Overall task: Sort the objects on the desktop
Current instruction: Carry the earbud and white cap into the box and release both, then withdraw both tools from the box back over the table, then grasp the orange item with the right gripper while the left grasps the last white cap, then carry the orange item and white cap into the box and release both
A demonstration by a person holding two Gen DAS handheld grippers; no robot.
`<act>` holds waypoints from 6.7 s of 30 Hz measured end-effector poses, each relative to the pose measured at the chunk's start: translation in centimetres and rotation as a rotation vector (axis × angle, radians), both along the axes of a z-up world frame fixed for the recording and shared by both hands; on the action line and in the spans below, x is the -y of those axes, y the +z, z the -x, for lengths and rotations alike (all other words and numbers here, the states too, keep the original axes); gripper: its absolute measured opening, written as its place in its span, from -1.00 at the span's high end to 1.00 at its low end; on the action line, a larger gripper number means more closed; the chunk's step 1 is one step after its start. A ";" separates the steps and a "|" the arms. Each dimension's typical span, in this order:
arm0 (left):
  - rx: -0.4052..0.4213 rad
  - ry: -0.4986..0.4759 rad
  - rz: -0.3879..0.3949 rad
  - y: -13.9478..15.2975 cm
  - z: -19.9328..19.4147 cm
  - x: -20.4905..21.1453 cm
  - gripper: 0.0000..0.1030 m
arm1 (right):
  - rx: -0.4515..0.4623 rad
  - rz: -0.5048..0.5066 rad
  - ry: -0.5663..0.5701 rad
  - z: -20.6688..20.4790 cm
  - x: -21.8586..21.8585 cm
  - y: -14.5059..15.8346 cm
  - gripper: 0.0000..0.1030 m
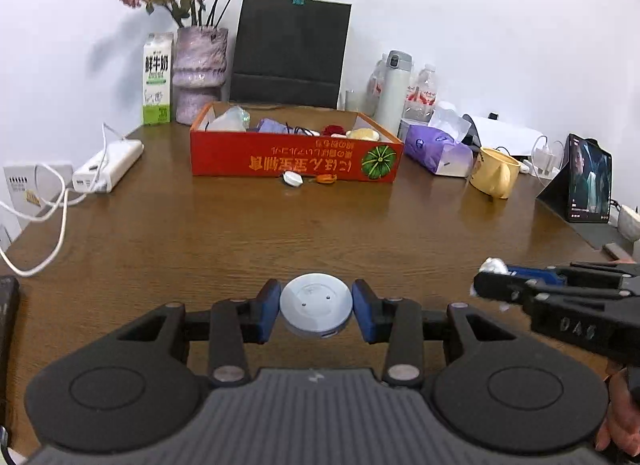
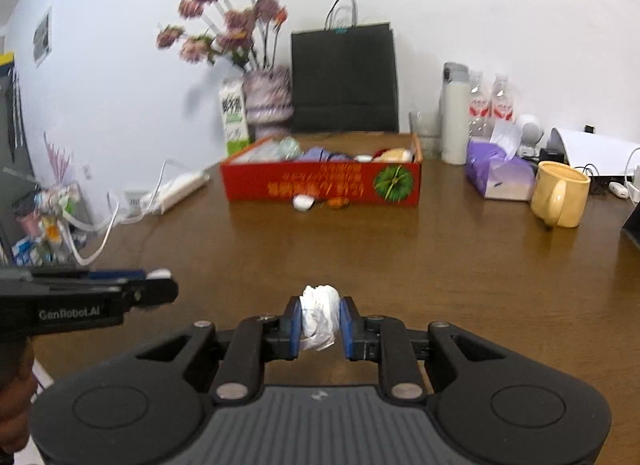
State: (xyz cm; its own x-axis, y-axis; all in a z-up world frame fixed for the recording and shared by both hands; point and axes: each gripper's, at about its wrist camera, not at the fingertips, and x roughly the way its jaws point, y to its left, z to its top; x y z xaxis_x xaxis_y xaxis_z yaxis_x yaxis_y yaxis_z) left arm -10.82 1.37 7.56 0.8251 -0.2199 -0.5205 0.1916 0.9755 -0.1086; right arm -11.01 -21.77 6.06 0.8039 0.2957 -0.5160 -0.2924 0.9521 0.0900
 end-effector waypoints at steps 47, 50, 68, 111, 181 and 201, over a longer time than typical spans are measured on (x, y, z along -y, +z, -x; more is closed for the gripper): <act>-0.250 0.034 -0.072 4.6 -42.8 1.6 -0.57 | -0.337 0.026 -0.072 -43.1 -4.2 3.8 -0.10; -0.262 0.081 -0.069 5.3 -42.1 0.9 -0.84 | -0.286 0.019 -0.077 -42.1 -4.1 5.5 -0.31; -0.014 0.041 -0.220 -2.8 -8.6 1.5 -1.00 | -0.122 -0.027 -0.129 -14.6 -0.5 -1.8 -0.78; -0.100 -0.058 -0.146 -5.4 -28.7 2.8 -0.29 | -0.164 -0.033 -0.031 -26.7 -1.6 -4.8 -0.40; 0.049 -0.004 0.049 10.0 -19.3 -4.1 0.48 | 0.174 -0.030 0.000 -13.5 -2.7 7.2 0.25; -0.229 0.062 -0.172 1.9 -50.3 0.6 -0.07 | -0.364 -0.031 -0.076 -49.5 -3.0 1.1 -0.10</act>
State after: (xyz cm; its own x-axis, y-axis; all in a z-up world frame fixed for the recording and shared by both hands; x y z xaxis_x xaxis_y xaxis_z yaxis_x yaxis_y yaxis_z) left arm 39.48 0.76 9.48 0.6907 -0.0656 -0.7201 0.1209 0.9923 0.0256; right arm 38.52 -18.80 7.20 0.5899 0.2622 -0.7637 -0.1645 0.9650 0.2043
